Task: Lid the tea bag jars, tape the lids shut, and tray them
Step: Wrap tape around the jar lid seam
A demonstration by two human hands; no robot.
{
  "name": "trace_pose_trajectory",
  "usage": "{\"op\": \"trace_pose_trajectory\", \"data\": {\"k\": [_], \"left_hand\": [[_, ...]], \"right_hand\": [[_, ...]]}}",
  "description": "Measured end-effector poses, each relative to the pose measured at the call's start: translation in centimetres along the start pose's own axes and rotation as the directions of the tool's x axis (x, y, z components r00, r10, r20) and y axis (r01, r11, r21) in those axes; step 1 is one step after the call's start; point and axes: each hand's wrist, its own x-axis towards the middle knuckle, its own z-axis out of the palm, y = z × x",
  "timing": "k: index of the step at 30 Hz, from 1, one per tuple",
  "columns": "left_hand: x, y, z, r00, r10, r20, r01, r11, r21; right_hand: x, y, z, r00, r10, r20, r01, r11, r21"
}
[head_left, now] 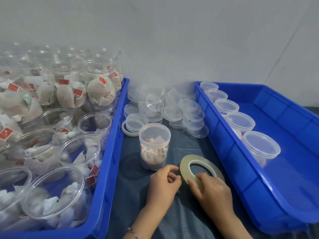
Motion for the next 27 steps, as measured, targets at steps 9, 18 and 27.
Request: {"op": "trace_pose_trajectory", "data": {"k": [9,18,27], "left_hand": [[-0.6,-0.3,-0.8,0.990,0.062,-0.126,-0.016,0.941,0.337],[-1.0,0.2,-2.5,0.955,0.285,-0.076,-0.155,0.704,0.693],[-0.4,1.4,-5.5,0.732,0.570,-0.373,-0.200,0.703,0.683]], "right_hand": [[-0.1,-0.4,0.3,0.999,-0.008,0.048,0.011,0.998,-0.066],[0.5,-0.9,-1.3,0.887,0.014,0.462,0.041,0.993,-0.110],[4.4,0.7,-3.9,0.869,0.129,0.478,-0.131,0.991,-0.030]]}}
